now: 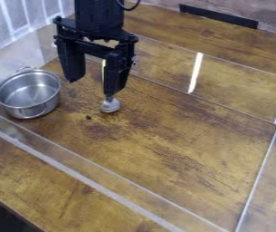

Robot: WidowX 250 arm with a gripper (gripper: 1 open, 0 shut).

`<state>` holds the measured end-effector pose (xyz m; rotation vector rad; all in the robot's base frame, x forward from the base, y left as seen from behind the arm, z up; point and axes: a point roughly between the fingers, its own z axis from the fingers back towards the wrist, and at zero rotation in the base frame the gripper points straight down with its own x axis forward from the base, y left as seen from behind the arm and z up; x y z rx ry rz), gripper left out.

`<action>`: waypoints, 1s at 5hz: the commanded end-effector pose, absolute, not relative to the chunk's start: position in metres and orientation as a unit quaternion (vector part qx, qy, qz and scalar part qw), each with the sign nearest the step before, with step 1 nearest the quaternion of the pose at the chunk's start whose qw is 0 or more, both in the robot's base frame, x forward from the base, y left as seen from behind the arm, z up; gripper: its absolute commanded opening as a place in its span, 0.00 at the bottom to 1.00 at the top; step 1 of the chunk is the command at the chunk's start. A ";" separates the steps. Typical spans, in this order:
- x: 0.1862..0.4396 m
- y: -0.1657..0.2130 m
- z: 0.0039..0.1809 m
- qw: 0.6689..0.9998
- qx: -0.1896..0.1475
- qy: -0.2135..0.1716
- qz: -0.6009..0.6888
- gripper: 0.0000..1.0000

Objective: Move the green spoon to the right

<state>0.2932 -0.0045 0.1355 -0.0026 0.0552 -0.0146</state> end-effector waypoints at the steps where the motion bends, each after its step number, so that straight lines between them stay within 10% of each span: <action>1: 0.303 0.009 0.129 0.999 0.001 0.022 0.026 1.00; 5: 0.362 0.038 0.063 0.995 0.005 0.008 0.098 1.00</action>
